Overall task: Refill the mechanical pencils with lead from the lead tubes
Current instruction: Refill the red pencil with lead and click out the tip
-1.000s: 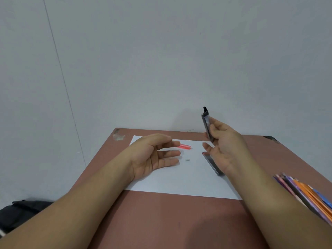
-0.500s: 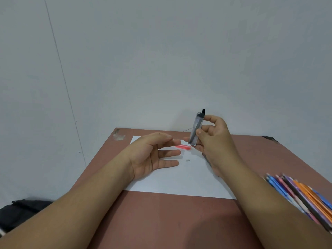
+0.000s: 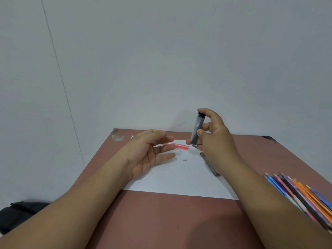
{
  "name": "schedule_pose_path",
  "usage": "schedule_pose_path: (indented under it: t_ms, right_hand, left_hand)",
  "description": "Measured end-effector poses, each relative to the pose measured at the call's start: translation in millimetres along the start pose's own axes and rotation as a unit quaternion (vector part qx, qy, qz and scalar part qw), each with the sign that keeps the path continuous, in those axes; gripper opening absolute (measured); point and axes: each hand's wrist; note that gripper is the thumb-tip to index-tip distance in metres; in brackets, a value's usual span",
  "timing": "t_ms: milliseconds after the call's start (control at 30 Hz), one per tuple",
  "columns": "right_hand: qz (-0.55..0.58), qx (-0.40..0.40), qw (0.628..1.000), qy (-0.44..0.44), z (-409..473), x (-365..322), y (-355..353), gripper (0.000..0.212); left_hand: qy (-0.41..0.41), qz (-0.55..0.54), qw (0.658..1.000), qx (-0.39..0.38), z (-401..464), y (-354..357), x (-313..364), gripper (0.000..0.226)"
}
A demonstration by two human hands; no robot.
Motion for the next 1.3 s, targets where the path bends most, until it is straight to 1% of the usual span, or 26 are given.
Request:
schedule_pose_path:
  t_ms: [100,200,300,367,433,500,567,600,633,700,733,800,833,900,967,1033,1167,1300]
  right_hand:
    - [-0.032,-0.070,0.997,0.017,1,2,-4,0.055]
    - [-0.098,-0.146,0.984,-0.011,2,4,-12,0.055]
    - [-0.143,-0.231,0.962,-0.018,-1,0,-17,0.050]
    - [-0.177,-0.276,0.945,-0.011,-4,-3,-14,0.038]
    - [-0.209,-0.302,0.930,-0.015,-8,-5,-8,0.025]
    - [-0.254,-0.310,0.916,-0.036,-11,-4,-5,0.021]
    - [-0.280,-0.296,0.912,-0.055,-12,-4,-4,0.018]
    - [-0.284,-0.273,0.917,-0.065,-11,-4,-4,0.015]
    - [-0.283,-0.231,0.927,-0.080,-10,-4,-4,0.011]
    - [-0.282,-0.116,0.943,-0.133,-5,1,-4,0.008]
    - [-0.284,-0.066,0.942,-0.166,-3,3,-4,0.011]
    - [-0.301,-0.010,0.929,-0.213,0,10,0,0.023]
    - [-0.312,0.004,0.923,-0.224,1,12,2,0.024]
    - [-0.329,0.027,0.912,-0.243,3,16,7,0.016]
    - [-0.335,0.052,0.901,-0.271,5,19,11,0.010]
    - [-0.333,0.068,0.896,-0.286,7,21,13,0.010]
    - [-0.331,0.064,0.896,-0.288,6,22,14,0.011]
    - [-0.334,0.055,0.901,-0.272,5,21,13,0.012]
  left_hand:
    - [0.053,-0.020,0.998,0.036,4,0,1,0.006]
    - [0.102,0.003,0.991,0.083,8,-4,3,0.006]
    - [0.125,0.080,0.982,0.116,9,-6,3,0.007]
    - [0.134,0.143,0.971,0.135,7,-6,1,0.007]
    - [0.147,0.185,0.961,0.143,7,-6,0,0.007]
    - [0.158,0.222,0.951,0.146,7,-6,-1,0.009]
    - [0.168,0.252,0.942,0.144,6,-6,-1,0.011]
    - [0.174,0.271,0.936,0.143,5,-6,-1,0.011]
    - [0.182,0.291,0.928,0.142,4,-6,-2,0.011]
    - [0.201,0.341,0.908,0.140,2,-5,-2,0.010]
    - [0.211,0.365,0.896,0.137,2,-3,-3,0.010]
    - [0.229,0.401,0.879,0.122,0,-1,-5,0.012]
    - [0.239,0.417,0.870,0.110,-1,1,-6,0.012]
    - [0.258,0.446,0.852,0.090,-5,6,-8,0.011]
    - [0.276,0.458,0.841,0.078,-7,7,-9,0.010]
    - [0.279,0.459,0.840,0.072,-7,8,-9,0.009]
    - [0.288,0.460,0.838,0.059,-7,8,-10,0.009]
    - [0.288,0.434,0.853,0.041,-9,11,-9,0.005]
Point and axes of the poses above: each hand's wrist, its own z-axis towards the middle knuckle, its own y-axis out of the palm, x = y × z, and after that the axes turned 9 degrees about -z, right-handed
